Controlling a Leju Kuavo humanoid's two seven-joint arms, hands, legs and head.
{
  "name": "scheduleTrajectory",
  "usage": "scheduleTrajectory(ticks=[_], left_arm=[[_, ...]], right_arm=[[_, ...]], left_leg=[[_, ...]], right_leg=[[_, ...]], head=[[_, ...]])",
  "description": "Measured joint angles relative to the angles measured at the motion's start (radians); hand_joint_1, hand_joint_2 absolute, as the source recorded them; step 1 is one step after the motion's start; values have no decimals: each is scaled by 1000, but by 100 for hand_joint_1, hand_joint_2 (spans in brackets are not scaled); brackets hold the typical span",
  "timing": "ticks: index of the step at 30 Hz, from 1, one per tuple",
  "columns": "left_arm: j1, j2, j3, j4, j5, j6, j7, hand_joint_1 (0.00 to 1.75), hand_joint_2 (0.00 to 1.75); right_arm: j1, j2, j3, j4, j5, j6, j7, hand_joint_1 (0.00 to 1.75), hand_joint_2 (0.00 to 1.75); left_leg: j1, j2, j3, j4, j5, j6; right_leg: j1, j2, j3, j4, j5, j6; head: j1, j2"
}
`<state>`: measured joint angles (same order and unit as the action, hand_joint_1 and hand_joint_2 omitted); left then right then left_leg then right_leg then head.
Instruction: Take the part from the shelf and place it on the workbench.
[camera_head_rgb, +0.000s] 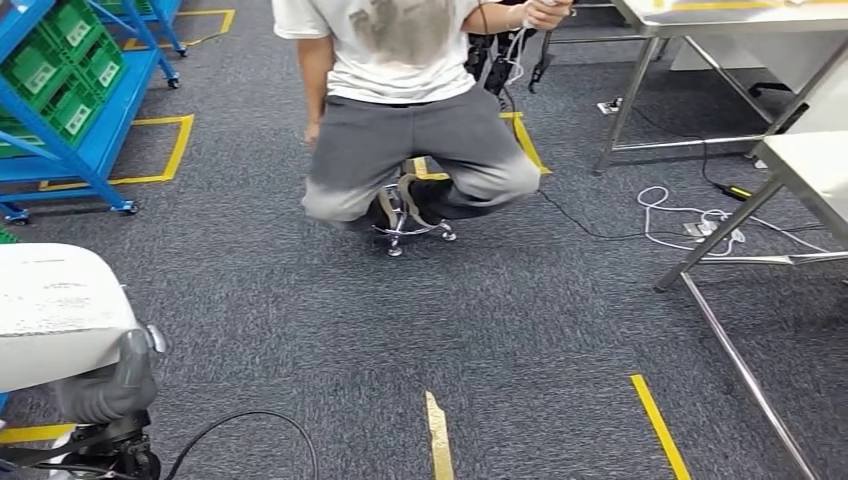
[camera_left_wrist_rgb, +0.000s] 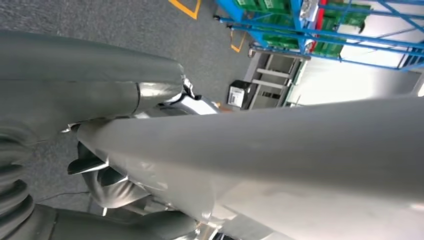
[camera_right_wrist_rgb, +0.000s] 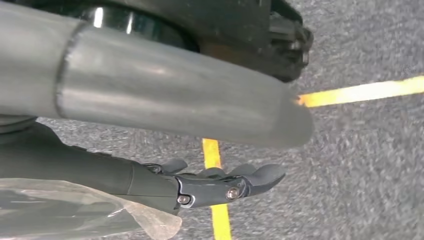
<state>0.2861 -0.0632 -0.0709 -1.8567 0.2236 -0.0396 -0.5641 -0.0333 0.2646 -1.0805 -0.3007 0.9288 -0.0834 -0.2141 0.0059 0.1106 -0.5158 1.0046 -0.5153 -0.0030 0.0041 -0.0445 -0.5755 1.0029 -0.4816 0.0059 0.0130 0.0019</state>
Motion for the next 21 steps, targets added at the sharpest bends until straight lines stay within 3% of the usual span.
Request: scheduleTrajectory(ticks=[2,4,5,6,7,9,11,13,15,17,19,21], left_arm=[[1,6,6,0,1,-2,0,175,175],[6,10,13,0,2,-4,0,175,175],[8,11,17,0,2,-4,0,175,175],[9,13,20,1,3,-4,0,175,175],[10,14,22,1,3,-4,0,175,175],[10,16,25,1,5,-4,0,175,175],[10,17,26,1,4,-4,0,175,175],[12,18,26,1,4,-4,0,175,175],[11,18,27,1,4,-3,0,175,175],[7,18,27,1,4,-4,0,175,175],[8,17,28,1,4,-5,0,175,175],[11,18,29,1,4,-5,0,175,175]], right_arm=[[-1,-3,0,3,0,0,0,0,0],[-6,-5,0,5,1,0,0,0,0],[-8,-6,0,6,1,0,-1,0,0],[-10,-7,0,8,1,1,-1,0,0],[-10,-8,0,9,1,1,-1,0,0],[-9,-9,0,11,1,1,-1,0,0],[-11,-9,0,13,1,1,-1,0,0],[-13,-9,0,14,1,1,-1,0,0],[-12,-10,0,15,1,1,-1,0,0],[-9,-11,0,17,1,1,-1,0,0],[-11,-11,0,18,1,1,-1,0,0],[-14,-11,0,19,1,1,-1,0,0]], left_leg=[[4,-39,-13,41,-32,-9],[6,-87,-67,163,-96,-12],[6,-96,-100,232,-122,-12],[6,-100,-126,281,-132,-12],[6,-101,-138,294,-120,-11],[7,-115,-110,208,-44,-7],[12,-169,-62,79,17,-4],[14,-206,-47,25,27,-2],[12,-188,-47,17,29,5],[12,-161,-42,7,34,19],[11,-129,-41,1,35,28],[9,-95,-42,1,34,30]], right_leg=[[-4,19,4,-6,5,-12],[-6,43,8,-7,8,-19],[-5,57,9,-7,8,-20],[-4,72,9,-6,8,-21],[-3,87,11,-5,7,-21],[-3,118,14,-2,6,-20],[-4,145,9,5,5,-16],[-7,170,-5,10,7,-4],[-13,187,-20,10,11,10],[-11,143,-42,38,-9,18],[-8,76,-95,143,-67,24],[-11,56,-156,267,-118,30]], head=[[-3,0],[-7,0],[-8,0],[-8,0],[-8,0],[-8,0],[-8,0],[-8,0],[-7,0],[-3,0],[2,0],[3,0]])
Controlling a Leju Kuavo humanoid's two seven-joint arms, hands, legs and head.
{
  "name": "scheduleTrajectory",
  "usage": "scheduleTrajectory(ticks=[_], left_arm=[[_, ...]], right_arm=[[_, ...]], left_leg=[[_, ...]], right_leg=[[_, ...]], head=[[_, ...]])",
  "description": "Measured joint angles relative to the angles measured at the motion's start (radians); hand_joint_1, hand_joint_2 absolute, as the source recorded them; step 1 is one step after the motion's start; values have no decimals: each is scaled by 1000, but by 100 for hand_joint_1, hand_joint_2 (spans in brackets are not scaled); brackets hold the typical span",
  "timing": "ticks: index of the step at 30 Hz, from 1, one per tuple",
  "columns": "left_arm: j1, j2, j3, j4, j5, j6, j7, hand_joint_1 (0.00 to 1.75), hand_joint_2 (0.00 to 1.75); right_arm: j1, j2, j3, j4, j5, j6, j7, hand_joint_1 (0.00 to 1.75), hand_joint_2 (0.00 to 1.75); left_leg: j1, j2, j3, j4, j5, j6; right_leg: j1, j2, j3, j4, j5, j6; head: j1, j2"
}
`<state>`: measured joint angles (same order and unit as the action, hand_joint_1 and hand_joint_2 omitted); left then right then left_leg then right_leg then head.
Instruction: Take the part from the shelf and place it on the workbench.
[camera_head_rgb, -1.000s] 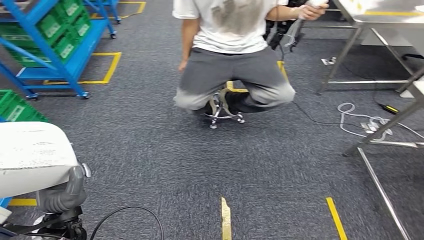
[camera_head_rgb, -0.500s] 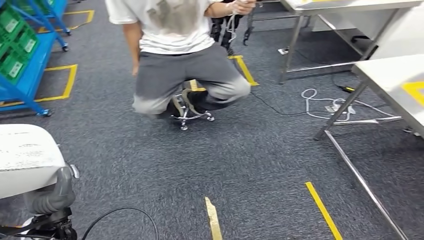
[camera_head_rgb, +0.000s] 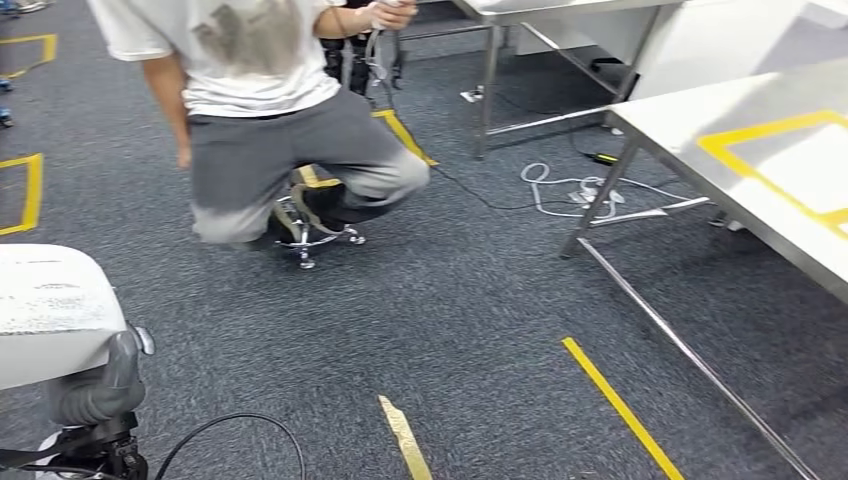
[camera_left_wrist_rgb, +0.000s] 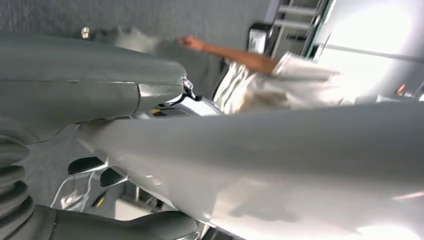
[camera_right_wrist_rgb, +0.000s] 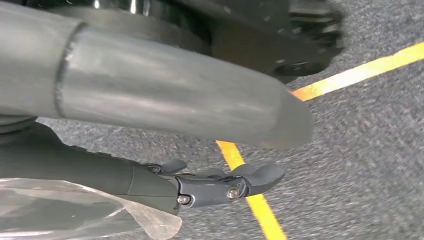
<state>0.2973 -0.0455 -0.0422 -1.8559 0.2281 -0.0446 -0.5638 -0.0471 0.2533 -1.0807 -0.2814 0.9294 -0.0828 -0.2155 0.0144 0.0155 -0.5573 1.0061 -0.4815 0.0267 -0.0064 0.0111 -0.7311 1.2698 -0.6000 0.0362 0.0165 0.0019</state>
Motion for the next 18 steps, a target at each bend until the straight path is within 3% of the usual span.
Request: scheduleTrajectory(ticks=[1,2,3,5,7,9,10,12,14,15,16,17,18], left_arm=[[0,0,0,0,0,0,0,175,175],[0,0,0,0,0,0,0,175,175],[0,0,0,0,0,0,0,175,175],[-1,0,0,0,-4,0,2,175,175],[-3,0,0,0,-12,-1,7,175,175],[-7,0,0,0,-19,-2,12,175,175],[-9,0,0,1,-22,-1,15,175,175],[-8,0,1,2,-30,4,17,175,175],[11,-3,10,0,-42,9,14,175,175],[28,-6,18,-5,-49,9,12,175,175],[46,-10,27,-11,-56,6,8,175,175],[63,-15,36,-20,-63,-1,4,175,175],[76,-24,47,-28,-69,-10,1,175,175]], right_arm=[[1,0,0,0,0,0,0,0,0],[2,-1,0,0,0,0,0,0,0],[3,-2,0,0,0,0,0,0,0],[3,-3,0,1,-2,-1,2,0,0],[-1,-3,0,1,-5,-3,6,0,0],[-1,-4,0,2,-5,-7,8,0,0],[2,-4,0,2,-2,-10,8,0,0],[6,-3,0,4,12,-18,5,0,0],[11,1,3,5,35,-29,-3,0,0],[16,4,7,5,48,-34,-6,0,0],[23,9,10,5,59,-39,-7,0,0],[32,14,14,5,70,-43,-6,0,0],[39,18,17,5,78,-44,-3,0,0]], left_leg=[[0,16,0,0,-1,0],[-1,30,0,1,-2,-2],[0,42,2,1,-3,-3],[-4,64,6,2,-8,-11],[-7,81,11,4,-12,-22],[-5,98,16,2,-14,-34],[-2,95,19,5,-20,-41],[2,56,5,59,-60,-48],[4,9,-50,191,-128,-50],[4,-1,-81,256,-152,-51],[4,-5,-101,293,-155,-50],[3,-9,-105,291,-137,-49],[3,-14,-92,250,-100,-46]], right_leg=[[-2,-3,-9,24,-2,3],[-3,-6,3,7,14,5],[-5,-15,35,-48,44,5],[-4,-58,122,-192,93,2],[1,-83,163,-261,106,-7],[5,-64,162,-263,108,-18],[4,-55,164,-266,110,-24],[-1,-34,175,-273,114,-37],[-2,-8,176,-274,115,-45],[-1,8,178,-273,114,-47],[0,24,180,-273,113,-48],[1,40,182,-273,112,-49],[1,55,185,-272,111,-48]], head=[[0,0],[0,0],[0,0],[1,0],[-3,0],[-6,0],[-7,0],[-10,0],[-14,0],[-15,0],[-16,0],[-15,0],[-15,0]])
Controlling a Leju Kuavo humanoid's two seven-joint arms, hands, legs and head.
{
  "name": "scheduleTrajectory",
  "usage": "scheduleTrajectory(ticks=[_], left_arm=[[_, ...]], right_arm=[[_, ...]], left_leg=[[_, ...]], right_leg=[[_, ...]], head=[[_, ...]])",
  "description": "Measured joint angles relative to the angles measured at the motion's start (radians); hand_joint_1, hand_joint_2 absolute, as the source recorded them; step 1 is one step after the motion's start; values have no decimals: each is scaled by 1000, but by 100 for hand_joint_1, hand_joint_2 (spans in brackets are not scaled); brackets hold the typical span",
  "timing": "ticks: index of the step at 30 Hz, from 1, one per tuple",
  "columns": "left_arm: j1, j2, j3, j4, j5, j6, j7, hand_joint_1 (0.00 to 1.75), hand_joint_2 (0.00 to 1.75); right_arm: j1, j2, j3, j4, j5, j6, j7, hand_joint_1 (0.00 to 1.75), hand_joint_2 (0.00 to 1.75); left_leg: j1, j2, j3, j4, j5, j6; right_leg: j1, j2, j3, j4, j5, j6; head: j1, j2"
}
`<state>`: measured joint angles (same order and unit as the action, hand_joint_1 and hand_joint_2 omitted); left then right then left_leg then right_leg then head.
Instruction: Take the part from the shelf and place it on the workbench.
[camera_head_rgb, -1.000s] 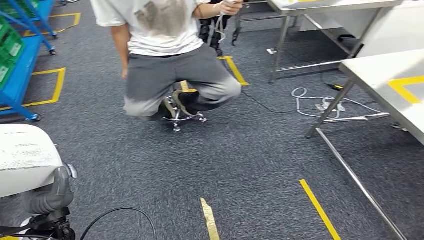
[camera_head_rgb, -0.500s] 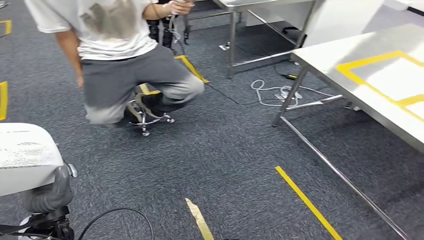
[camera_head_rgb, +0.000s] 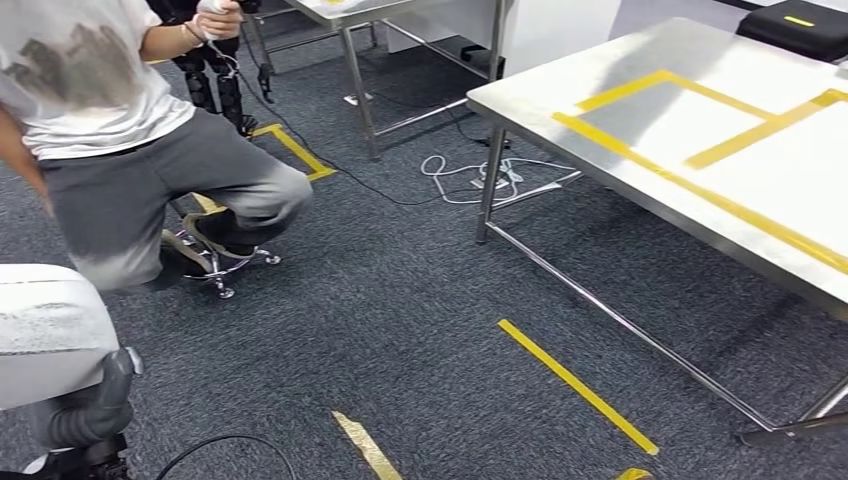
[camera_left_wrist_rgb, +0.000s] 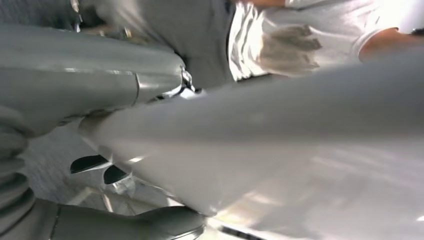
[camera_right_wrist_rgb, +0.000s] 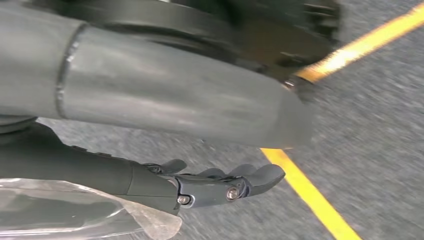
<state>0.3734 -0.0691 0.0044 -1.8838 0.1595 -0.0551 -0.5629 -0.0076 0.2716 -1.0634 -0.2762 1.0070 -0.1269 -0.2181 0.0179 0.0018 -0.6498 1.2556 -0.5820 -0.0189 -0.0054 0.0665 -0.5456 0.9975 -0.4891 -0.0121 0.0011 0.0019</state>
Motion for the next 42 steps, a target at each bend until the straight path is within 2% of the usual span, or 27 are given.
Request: scheduleTrajectory(ticks=[2,3,4,5,6,7,9,11,12,13,14,15,17,18,20,22,24,26,27,28,29,30,32,34,36,38,42], left_arm=[[17,-20,23,-12,-10,-22,-3,175,175],[22,-30,32,-16,-16,-33,-6,175,175],[24,-38,39,-18,-22,-42,-10,175,175],[23,-46,42,-19,-28,-49,-15,175,175],[19,-52,43,-20,-33,-54,-19,175,175],[13,-58,44,-20,-35,-56,-21,175,175],[2,-73,43,-19,-35,-57,-21,175,175],[3,-86,41,-19,-29,-58,-15,175,175],[5,-91,41,-19,-26,-58,-12,175,175],[6,-94,40,-19,-22,-58,-10,175,175],[7,-97,39,-19,-19,-57,-8,175,175],[8,-100,38,-19,-16,-54,-8,175,175],[13,-106,38,-22,-8,-44,-13,175,175],[17,-108,38,-25,-2,-39,-17,175,175],[22,-111,40,-34,21,-35,-21,175,175],[22,-110,41,-44,48,-38,-18,175,175],[24,-109,45,-52,62,-41,-17,175,175],[30,-108,49,-56,67,-43,-16,175,175],[34,-107,51,-56,69,-44,-13,175,175],[38,-106,53,-56,73,-48,-8,175,175],[43,-105,56,-56,79,-53,0,175,175],[49,-105,61,-57,87,-63,8,175,175],[60,-106,74,-62,106,-92,16,175,175],[63,-110,84,-74,116,-122,18,175,175],[64,-115,91,-88,116,-135,18,175,175],[65,-118,96,-96,111,-138,18,175,175],[59,-120,95,-107,98,-147,18,175,175]], right_arm=[[9,8,3,0,12,1,6,0,0],[10,10,3,0,17,5,8,0,0],[11,12,5,0,22,8,9,0,0],[11,12,6,0,26,13,11,0,0],[13,12,8,0,29,17,16,0,0],[17,11,9,-1,30,21,20,0,0],[22,9,9,-5,30,30,28,0,0],[28,10,9,-21,34,47,32,0,0],[33,13,9,-34,38,60,35,0,0],[41,16,8,-48,43,76,40,0,0],[49,20,7,-64,50,93,46,0,0],[56,26,4,-81,59,112,51,0,0],[66,34,-2,-111,82,148,56,0,0],[68,37,-5,-121,93,162,56,0,0],[69,38,-8,-130,114,182,55,0,0],[69,38,-9,-132,129,189,52,0,0],[66,38,-11,-132,135,190,50,0,0],[61,38,-13,-132,137,190,47,0,0],[59,38,-13,-132,138,187,43,0,0],[59,38,-15,-132,140,182,37,0,0],[58,38,-17,-132,141,177,32,0,0],[58,38,-21,-132,143,169,27,0,0],[58,39,-29,-131,150,150,28,0,0],[59,39,-36,-131,158,129,38,0,0],[58,39,-43,-130,162,118,48,0,0],[58,39,-49,-130,167,111,55,0,0],[53,39,-56,-128,185,75,83,0,0]], left_leg=[[2,-39,48,-135,80,8],[3,-59,67,-188,99,10],[3,-75,78,-220,106,11],[2,-79,82,-231,101,13],[1,-71,84,-236,99,16],[1,-60,85,-240,101,22],[3,-36,90,-248,104,34],[1,-7,91,-250,103,41],[0,9,91,-250,102,43],[-1,24,91,-249,100,43],[-1,37,93,-249,98,43],[-1,49,95,-249,96,42],[-3,69,102,-248,89,34],[-5,78,106,-247,85,29],[-10,91,111,-245,81,19],[-7,99,117,-244,78,8],[-2,66,108,-211,49,-3],[0,21,63,-104,-12,-7],[0,13,33,-37,-41,-8],[0,10,9,13,-56,-8],[0,8,-2,33,-53,-7],[0,7,5,14,-29,-5],[0,2,53,-103,45,2],[-2,-5,95,-207,82,8],[-4,-9,102,-236,82,9],[-7,-10,100,-235,82,11],[-8,-9,112,-249,72,40]], right_leg=[[1,28,3,3,-5,5],[2,41,1,6,-7,9],[1,52,-4,8,-8,15],[-1,62,-11,9,-9,21],[-4,71,-17,7,-8,29],[-5,68,-22,9,-10,35],[-4,22,-44,52,-42,44],[-3,-37,-105,173,-110,51],[-4,-50,-139,239,-138,54],[-5,-56,-161,281,-150,57],[-5,-60,-165,288,-142,58],[-6,-64,-147,253,-116,59],[-5,-97,-73,117,-50,56],[-3,-113,-40,58,-27,50],[1,-127,-12,12,-14,39],[1,-111,-13,11,-11,28],[-2,-97,-9,6,-8,15],[-3,-81,-5,4,-7,5],[-2,-72,-5,5,-7,2],[-1,-62,-5,5,-8,1],[1,-50,-4,6,-8,0],[1,-40,-2,7,-8,0],[2,-23,1,8,-10,1],[5,-14,-1,13,-14,8],[9,-12,-6,18,-18,8],[7,-15,-6,14,-17,5],[1,-24,-8,10,-31,38]], head=[[0,0],[0,0],[0,0],[0,0],[1,0],[1,0],[7,0],[13,0],[14,0],[14,0],[14,0],[14,0],[15,0],[14,0],[11,0],[9,0],[6,0],[2,0],[1,0],[1,0],[1,0],[1,0],[0,0],[-1,0],[0,0],[1,0],[2,0]])
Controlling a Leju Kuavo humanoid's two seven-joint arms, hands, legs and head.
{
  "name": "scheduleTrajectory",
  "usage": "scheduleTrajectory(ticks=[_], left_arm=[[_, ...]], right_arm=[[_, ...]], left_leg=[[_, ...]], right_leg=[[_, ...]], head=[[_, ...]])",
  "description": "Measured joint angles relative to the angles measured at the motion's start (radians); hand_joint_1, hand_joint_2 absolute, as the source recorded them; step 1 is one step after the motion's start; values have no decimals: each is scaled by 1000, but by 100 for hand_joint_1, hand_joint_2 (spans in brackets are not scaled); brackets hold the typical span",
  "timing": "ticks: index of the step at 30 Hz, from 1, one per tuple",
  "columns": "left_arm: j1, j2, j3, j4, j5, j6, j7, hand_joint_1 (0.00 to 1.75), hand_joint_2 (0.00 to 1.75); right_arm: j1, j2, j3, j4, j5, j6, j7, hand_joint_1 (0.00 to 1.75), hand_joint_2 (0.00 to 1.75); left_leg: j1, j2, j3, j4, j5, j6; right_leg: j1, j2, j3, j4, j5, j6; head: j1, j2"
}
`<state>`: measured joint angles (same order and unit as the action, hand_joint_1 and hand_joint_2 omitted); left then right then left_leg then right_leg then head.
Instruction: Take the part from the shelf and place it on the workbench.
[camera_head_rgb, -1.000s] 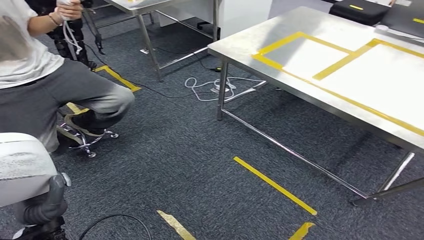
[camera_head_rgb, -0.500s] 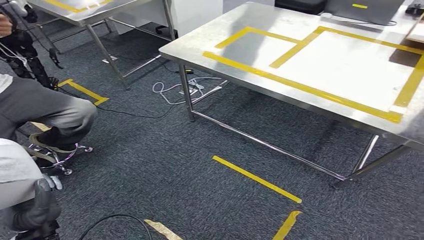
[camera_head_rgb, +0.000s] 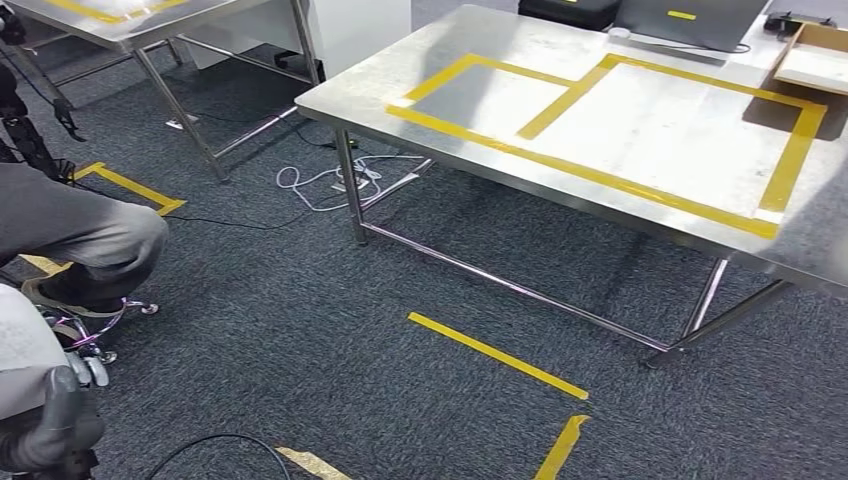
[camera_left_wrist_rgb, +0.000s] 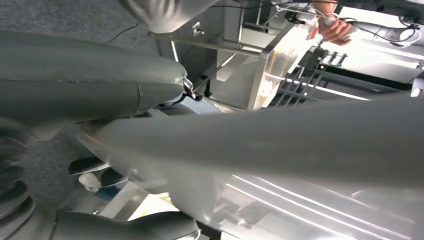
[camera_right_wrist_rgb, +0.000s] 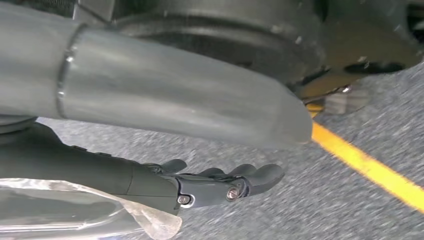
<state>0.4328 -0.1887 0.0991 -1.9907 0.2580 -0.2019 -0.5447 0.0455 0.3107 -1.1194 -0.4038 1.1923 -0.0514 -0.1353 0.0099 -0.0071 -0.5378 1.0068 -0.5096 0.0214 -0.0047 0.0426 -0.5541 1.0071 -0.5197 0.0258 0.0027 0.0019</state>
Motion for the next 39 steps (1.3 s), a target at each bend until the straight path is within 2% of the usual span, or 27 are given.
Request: scheduleTrajectory(ticks=[2,4,5,6,7,9,10,12,15,16,17,18,20,21,22,24,25,26,27,29,31,32,33,35,37,38,39], left_arm=[[-3,1,-6,-5,0,-1,0,175,175],[-3,2,-10,-7,2,-1,-1,175,175],[-2,3,-11,-7,3,-1,-2,175,175],[-2,3,-11,-7,4,-1,-2,175,175],[-1,4,-11,-7,5,-1,-2,175,175],[-1,5,-12,-7,7,-2,-2,175,175],[-1,6,-12,-8,8,-3,-2,175,175],[0,7,-12,-8,11,-6,-2,175,175],[4,8,-15,-17,9,-18,-4,175,175],[12,7,-16,-26,7,-27,-5,175,175],[24,6,-16,-36,3,-37,-7,175,175],[39,4,-14,-45,-1,-50,-9,175,175],[63,-3,-5,-53,-7,-76,-11,175,175],[68,-9,2,-53,-8,-90,-11,175,175],[67,-14,10,-52,-8,-102,-11,175,175],[56,-23,24,-50,-11,-115,-8,175,175],[47,-25,28,-47,-13,-115,-4,175,175],[35,-26,31,-44,-15,-114,3,175,175],[22,-26,32,-39,-16,-111,11,175,175],[-3,-26,29,-30,-18,-105,27,175,175],[-22,-26,21,-15,-24,-98,35,175,175],[-28,-27,17,-6,-27,-94,37,175,175],[-32,-28,12,3,-30,-90,37,175,175],[-39,-29,5,17,-34,-85,37,175,175],[-42,-30,0,25,-36,-82,36,175,175],[-42,-30,-2,28,-36,-81,36,175,175],[-42,-30,-3,31,-36,-80,36,175,175]], right_arm=[[-4,-1,-5,3,7,-16,12,0,0],[-6,-1,-11,6,13,-22,18,0,0],[-5,-2,-15,6,16,-22,21,0,0],[-4,-2,-18,7,18,-22,23,0,0],[-2,-2,-22,7,19,-21,25,0,0],[0,-1,-27,7,21,-17,33,0,0],[1,-1,-30,7,23,-13,40,0,0],[1,0,-36,6,29,-7,53,0,0],[0,3,-45,3,34,-8,60,0,0],[0,4,-47,2,35,-9,60,0,0],[0,5,-49,1,35,-11,60,0,0],[1,6,-51,1,35,-13,60,0,0],[3,7,-54,1,34,-14,64,0,0],[4,8,-56,1,33,-14,68,0,0],[5,8,-58,1,31,-14,69,0,0],[3,10,-61,2,27,-13,57,0,0],[0,11,-65,3,24,-12,44,0,0],[-4,11,-69,5,21,-12,31,0,0],[-8,12,-73,7,16,-11,20,0,0],[-16,12,-82,8,5,-9,11,0,0],[-20,11,-94,9,-6,-8,9,0,0],[-22,11,-101,9,-11,-8,9,0,0],[-22,10,-107,8,-14,-8,9,0,0],[-21,10,-119,8,-18,-7,10,0,0],[-20,10,-128,8,-19,-5,11,0,0],[-20,10,-130,8,-19,-4,11,0,0],[-19,11,-133,8,-20,-3,12,0,0]], left_leg=[[4,6,14,-9,-2,11],[4,13,22,-10,-10,14],[4,15,27,-10,-16,13],[4,16,34,-10,-22,11],[5,17,43,-10,-29,7],[7,17,66,-10,-49,-4],[6,17,75,-7,-60,-12],[6,16,87,-6,-76,-26],[16,17,112,-9,-97,-47],[19,17,108,18,-107,-51],[19,16,85,70,-120,-53],[18,15,41,145,-134,-54],[16,15,-75,291,-151,-55],[15,14,-122,324,-133,-54],[13,14,-152,318,-90,-50],[5,11,-163,221,33,-36],[-1,10,-158,175,75,-28],[-7,9,-150,140,94,-19],[-12,9,-143,122,90,-11],[-16,11,-116,76,65,3],[-11,13,-72,16,52,11],[-8,13,-47,-11,47,12],[-6,12,-23,-31,43,11],[-5,12,21,-55,23,10],[-3,12,68,-63,-7,6],[-1,12,95,-63,-25,3],[1,12,121,-63,-46,-2]], right_leg=[[-1,-18,-35,78,-36,5],[-5,-29,-117,218,-85,10],[-7,-32,-154,270,-95,13],[-10,-33,-173,288,-84,16],[-14,-34,-172,265,-53,18],[-21,-44,-126,143,28,24],[-22,-49,-98,86,49,23],[-16,-56,-69,44,43,12],[-6,-51,-43,39,14,-18],[-6,-48,-26,34,3,-27],[-7,-45,-7,29,-8,-34],[-7,-44,10,25,-20,-39],[-6,-39,44,20,-49,-43],[-5,-36,61,19,-65,-43],[-5,-33,81,18,-82,-43],[-6,-28,127,12,-115,-41],[-7,-26,147,7,-128,-36],[-8,-25,162,-1,-137,-30],[-10,-26,173,-15,-141,-22],[-10,-30,188,-29,-122,-6],[-7,-32,162,20,-81,1],[-5,-32,123,73,-64,0],[-5,-32,73,133,-64,-3],[-4,-32,-24,219,-118,-3],[-6,-33,-86,219,-178,8],[-9,-33,-101,187,-172,14],[-13,-36,-109,140,-129,21]], head=[[5,0],[8,0],[8,0],[8,0],[8,0],[8,0],[9,0],[7,0],[1,0],[-2,0],[-5,0],[-9,0],[-10,0],[-10,0],[-10,0],[-10,0],[-10,0],[-11,0],[-13,0],[-15,0],[-12,0],[-9,0],[-7,0],[-4,0],[-3,0],[-3,0],[-2,0]])
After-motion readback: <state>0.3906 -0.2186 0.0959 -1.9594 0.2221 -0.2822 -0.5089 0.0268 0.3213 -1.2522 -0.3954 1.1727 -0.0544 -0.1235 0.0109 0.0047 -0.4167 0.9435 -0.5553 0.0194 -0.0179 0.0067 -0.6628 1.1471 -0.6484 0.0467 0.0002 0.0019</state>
